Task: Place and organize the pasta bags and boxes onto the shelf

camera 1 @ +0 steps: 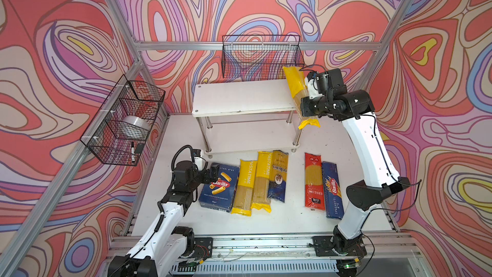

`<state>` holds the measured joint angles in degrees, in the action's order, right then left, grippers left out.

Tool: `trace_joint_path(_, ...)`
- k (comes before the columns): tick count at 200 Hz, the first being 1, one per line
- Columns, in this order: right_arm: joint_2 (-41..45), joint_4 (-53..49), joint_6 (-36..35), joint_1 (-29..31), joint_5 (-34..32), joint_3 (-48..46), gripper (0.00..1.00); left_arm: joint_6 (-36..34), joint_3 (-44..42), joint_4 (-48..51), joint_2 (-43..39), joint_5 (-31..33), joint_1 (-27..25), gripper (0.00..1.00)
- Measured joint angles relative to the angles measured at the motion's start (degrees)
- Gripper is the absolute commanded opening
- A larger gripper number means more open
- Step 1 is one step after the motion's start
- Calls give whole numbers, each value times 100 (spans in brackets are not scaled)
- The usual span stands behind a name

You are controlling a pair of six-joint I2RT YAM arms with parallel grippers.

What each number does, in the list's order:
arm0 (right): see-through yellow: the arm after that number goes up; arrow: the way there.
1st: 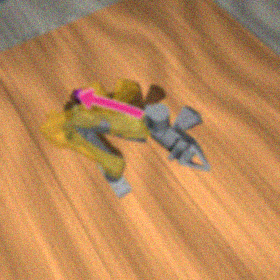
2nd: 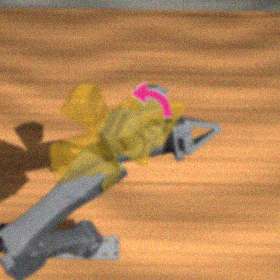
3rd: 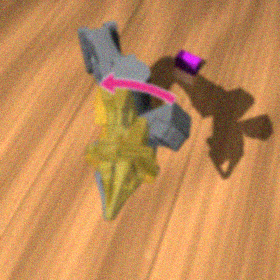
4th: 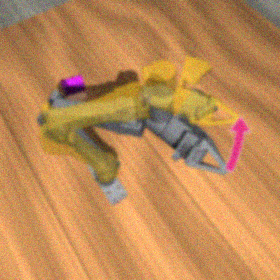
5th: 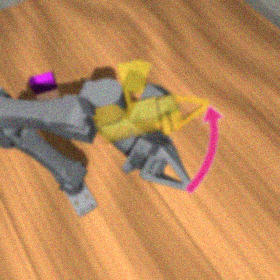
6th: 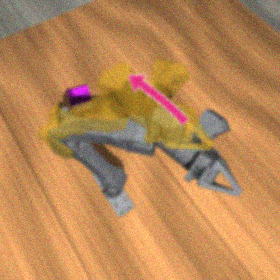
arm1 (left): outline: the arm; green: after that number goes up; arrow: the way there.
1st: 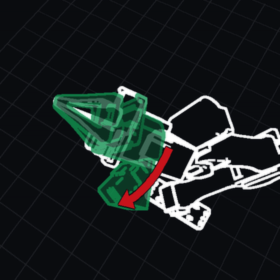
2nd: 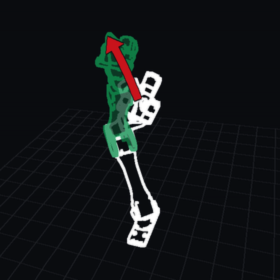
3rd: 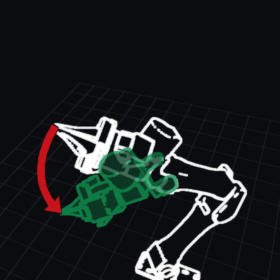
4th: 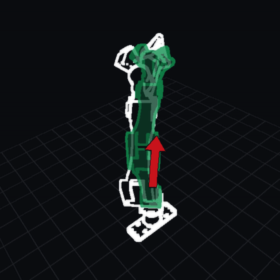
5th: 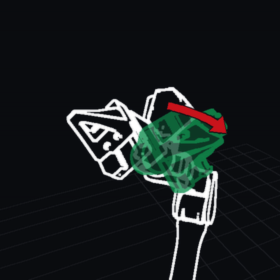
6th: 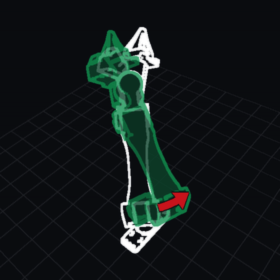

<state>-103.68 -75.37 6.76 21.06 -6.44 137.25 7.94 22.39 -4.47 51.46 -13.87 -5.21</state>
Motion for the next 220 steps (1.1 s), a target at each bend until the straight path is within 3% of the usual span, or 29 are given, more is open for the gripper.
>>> trace_joint_path(174,-184,-573,-52,240,-267,448,4,0,2,0,0,0,0,100)
trace_joint_path(184,-271,-636,-61,240,-284,586,8,0,2,0,0,0,0,100)
trace_joint_path(201,-369,-675,-74,240,-315,737,24,0,0,0,0,0,0,100)
trace_joint_path(220,-376,-662,-83,240,-321,739,31,0,0,2,0,0,0,100)
